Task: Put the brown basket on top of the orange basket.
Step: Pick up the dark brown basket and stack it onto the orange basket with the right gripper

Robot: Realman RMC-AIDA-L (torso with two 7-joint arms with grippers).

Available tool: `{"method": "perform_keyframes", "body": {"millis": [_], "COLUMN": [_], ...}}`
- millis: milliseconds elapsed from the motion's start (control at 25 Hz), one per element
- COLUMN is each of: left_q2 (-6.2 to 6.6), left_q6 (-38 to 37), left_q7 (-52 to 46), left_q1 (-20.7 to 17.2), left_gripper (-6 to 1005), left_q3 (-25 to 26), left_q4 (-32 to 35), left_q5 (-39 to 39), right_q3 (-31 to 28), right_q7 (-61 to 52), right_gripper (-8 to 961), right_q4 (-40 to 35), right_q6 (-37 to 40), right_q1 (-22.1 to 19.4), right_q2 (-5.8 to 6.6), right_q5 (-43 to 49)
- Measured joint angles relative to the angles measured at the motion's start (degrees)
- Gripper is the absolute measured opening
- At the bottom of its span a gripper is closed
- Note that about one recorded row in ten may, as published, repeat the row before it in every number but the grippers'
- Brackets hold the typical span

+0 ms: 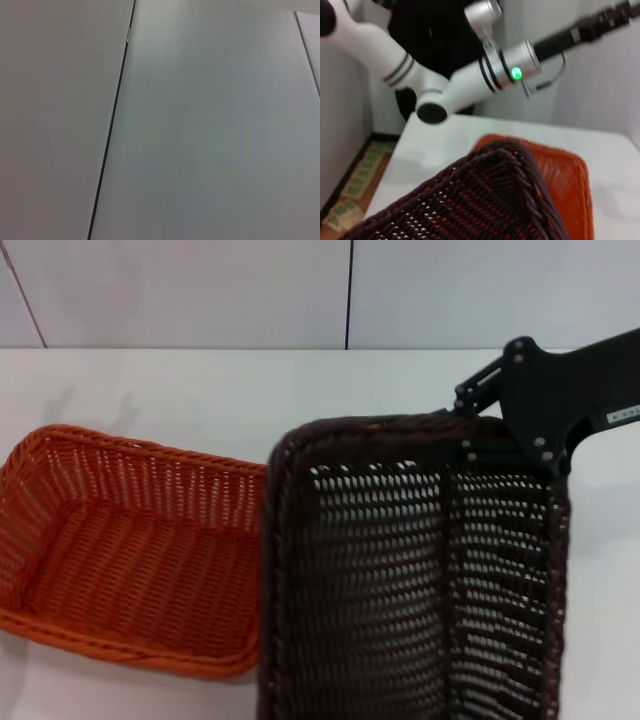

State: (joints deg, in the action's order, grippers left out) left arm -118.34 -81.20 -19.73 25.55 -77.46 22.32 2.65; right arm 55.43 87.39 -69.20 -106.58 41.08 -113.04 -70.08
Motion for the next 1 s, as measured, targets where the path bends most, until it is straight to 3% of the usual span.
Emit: {"method": "perform_keyframes", "body": {"millis": [520,840,1000], "left_q2": [-0.05,-0.05,-0.03], "left_q6": [0.0,-0.5,-0.5], "left_q7": [0.0,0.1,0.0], "left_q1": [-0.2,-0.7,-1.0], "left_gripper": [843,844,844], "left_q3": [0.0,1.4,1.6], "left_q4": [-0.6,-0.6,-0.6], "left_q5": [0.0,0.0,0.1], "right_q3": [-1.2,-3.6,-5.0], "right_q7": [1.3,3.7,5.6], "right_gripper": [180,179,179], "right_q4": [-1.9,-1.0,-0.7], "right_q6": [0.7,5.8,7.8], "right_q1": [-0.5,-1.1,-1.0], "right_q2": [-0.43,-1.30,-2.48], "right_q5": [-11.2,-13.3,-13.4]}}
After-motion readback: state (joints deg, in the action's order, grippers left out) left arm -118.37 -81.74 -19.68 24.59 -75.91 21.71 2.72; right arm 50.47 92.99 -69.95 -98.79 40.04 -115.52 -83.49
